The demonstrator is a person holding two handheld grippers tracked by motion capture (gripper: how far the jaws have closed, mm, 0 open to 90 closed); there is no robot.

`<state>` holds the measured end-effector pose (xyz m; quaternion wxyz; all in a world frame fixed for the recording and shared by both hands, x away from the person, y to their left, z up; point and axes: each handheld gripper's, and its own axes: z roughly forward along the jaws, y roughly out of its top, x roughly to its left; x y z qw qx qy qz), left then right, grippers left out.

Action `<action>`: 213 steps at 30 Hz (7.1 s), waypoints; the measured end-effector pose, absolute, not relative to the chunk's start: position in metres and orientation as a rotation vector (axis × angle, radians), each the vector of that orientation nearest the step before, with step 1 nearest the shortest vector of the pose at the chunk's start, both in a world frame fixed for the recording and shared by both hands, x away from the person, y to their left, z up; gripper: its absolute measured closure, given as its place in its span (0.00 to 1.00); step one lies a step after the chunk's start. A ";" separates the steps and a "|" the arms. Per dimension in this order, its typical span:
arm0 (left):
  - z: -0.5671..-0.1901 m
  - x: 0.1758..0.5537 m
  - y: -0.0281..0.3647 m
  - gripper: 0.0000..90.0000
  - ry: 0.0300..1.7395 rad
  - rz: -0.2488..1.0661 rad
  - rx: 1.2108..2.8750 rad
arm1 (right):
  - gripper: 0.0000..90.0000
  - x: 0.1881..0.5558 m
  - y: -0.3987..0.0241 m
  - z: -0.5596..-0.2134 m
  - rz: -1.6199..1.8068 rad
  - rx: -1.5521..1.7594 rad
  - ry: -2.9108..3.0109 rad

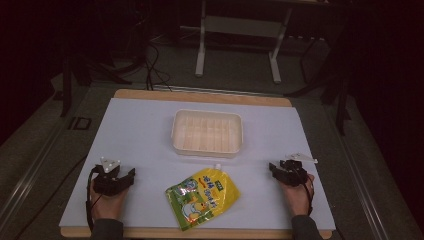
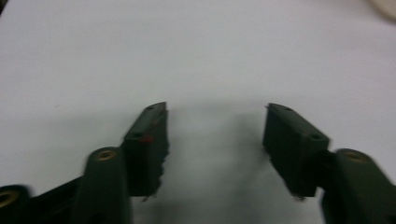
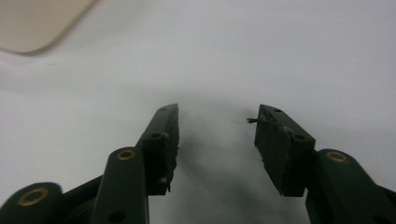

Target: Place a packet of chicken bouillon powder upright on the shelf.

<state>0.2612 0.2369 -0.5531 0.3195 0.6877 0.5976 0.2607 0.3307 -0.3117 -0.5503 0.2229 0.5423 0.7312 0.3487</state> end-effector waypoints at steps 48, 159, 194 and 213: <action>-0.552 0.262 0.226 0.62 1.425 0.650 1.889 | 0.50 0.309 -0.226 -0.523 1.256 1.291 2.574; -0.550 0.259 0.225 0.62 1.412 0.683 1.854 | 1.00 0.333 -0.109 -0.411 1.626 1.014 2.941; -0.550 0.259 0.225 0.62 1.406 0.693 1.849 | 1.00 0.330 -0.105 -0.379 1.784 0.972 2.791; -0.550 0.259 0.225 0.62 1.405 0.691 1.846 | 1.00 0.332 -0.100 -0.366 1.853 0.959 2.694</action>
